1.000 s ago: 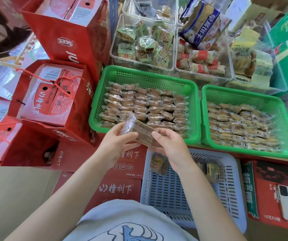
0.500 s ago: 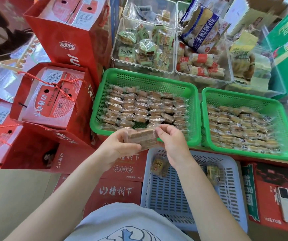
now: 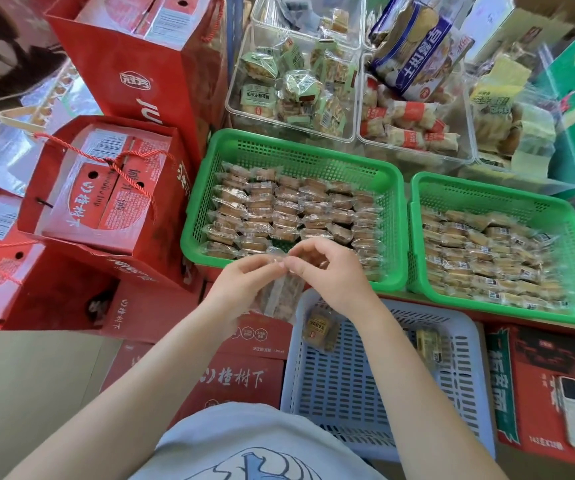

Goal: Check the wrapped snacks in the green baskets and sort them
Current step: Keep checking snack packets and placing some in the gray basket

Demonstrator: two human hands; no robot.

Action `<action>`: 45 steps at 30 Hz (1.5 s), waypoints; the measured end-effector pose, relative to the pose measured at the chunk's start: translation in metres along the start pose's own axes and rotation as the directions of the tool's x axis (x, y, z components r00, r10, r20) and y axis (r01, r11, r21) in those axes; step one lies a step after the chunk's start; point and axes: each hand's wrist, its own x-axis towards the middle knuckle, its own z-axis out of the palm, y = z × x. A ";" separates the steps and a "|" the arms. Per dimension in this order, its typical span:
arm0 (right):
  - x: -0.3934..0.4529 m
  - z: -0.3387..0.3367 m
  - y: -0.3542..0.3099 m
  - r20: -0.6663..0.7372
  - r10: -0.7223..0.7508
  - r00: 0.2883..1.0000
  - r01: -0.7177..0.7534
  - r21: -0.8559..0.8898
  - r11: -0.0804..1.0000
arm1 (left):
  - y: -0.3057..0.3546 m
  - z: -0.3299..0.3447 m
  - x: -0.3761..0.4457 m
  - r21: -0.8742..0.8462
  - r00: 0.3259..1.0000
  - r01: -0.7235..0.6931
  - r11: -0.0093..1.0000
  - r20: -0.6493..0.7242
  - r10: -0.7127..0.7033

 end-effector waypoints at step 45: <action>0.105 0.027 0.062 0.086 0.021 0.996 0.029 -0.543 0.839 | -0.043 -0.045 0.097 0.981 0.958 -0.190 0.023 0.180 0.225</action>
